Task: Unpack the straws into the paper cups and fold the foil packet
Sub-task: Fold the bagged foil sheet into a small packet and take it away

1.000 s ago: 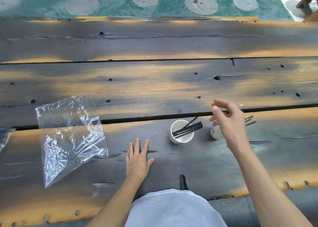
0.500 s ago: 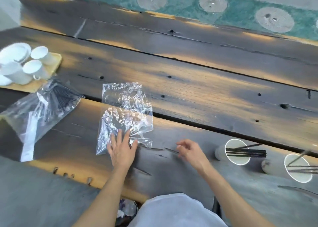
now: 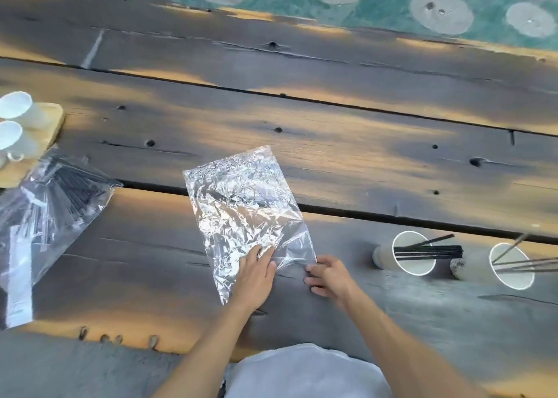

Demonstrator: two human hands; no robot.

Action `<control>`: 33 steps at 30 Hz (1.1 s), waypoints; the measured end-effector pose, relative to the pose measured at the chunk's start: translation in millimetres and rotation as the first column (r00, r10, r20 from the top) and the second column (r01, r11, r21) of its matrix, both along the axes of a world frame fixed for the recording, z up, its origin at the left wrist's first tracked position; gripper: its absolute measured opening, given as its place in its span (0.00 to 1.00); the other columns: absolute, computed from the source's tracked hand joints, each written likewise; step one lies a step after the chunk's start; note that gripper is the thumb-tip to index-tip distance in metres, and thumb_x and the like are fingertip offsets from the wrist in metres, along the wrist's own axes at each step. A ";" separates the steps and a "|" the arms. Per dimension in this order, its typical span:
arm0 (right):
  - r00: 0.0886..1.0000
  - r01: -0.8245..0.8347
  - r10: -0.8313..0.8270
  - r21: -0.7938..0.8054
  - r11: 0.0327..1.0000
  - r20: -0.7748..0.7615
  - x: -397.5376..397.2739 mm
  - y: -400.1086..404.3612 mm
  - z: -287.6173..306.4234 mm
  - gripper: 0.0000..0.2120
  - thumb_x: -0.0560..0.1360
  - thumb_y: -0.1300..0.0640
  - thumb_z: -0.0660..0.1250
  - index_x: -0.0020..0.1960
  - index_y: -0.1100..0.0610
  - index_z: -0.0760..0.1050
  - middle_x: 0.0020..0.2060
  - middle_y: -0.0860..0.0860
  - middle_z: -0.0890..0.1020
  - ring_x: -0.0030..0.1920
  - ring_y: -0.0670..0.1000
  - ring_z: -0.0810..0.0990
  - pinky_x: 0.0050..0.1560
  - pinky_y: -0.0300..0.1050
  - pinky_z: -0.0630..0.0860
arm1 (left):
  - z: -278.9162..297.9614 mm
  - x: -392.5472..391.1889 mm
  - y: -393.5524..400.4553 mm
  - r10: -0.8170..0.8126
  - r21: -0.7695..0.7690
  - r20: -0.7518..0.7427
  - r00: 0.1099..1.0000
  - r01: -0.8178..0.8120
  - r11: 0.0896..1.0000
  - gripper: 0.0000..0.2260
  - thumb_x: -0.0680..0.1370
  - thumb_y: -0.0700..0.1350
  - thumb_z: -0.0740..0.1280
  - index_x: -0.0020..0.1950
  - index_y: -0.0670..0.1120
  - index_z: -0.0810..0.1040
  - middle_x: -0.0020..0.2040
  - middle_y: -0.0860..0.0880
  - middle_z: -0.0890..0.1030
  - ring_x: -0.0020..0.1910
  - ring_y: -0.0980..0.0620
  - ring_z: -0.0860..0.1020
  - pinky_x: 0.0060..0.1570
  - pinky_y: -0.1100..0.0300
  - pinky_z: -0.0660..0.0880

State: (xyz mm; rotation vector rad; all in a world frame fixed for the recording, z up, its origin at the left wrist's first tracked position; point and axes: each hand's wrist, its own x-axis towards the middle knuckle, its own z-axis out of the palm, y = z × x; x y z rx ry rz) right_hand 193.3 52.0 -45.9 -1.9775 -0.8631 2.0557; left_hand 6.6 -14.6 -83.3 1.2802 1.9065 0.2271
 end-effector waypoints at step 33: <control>0.978 -0.009 -0.049 0.275 0.962 0.204 -18.8 75.1 -13.9 0.10 0.80 0.64 0.59 0.57 0.61 0.76 0.34 0.56 0.81 0.31 0.53 0.76 0.31 0.47 0.74 | 2.3 -106.6 64.8 0.642 0.178 0.108 0.760 -0.650 0.739 0.11 0.78 0.40 0.67 0.61 0.43 0.77 0.60 0.44 0.73 0.52 0.46 0.77 0.61 0.52 0.73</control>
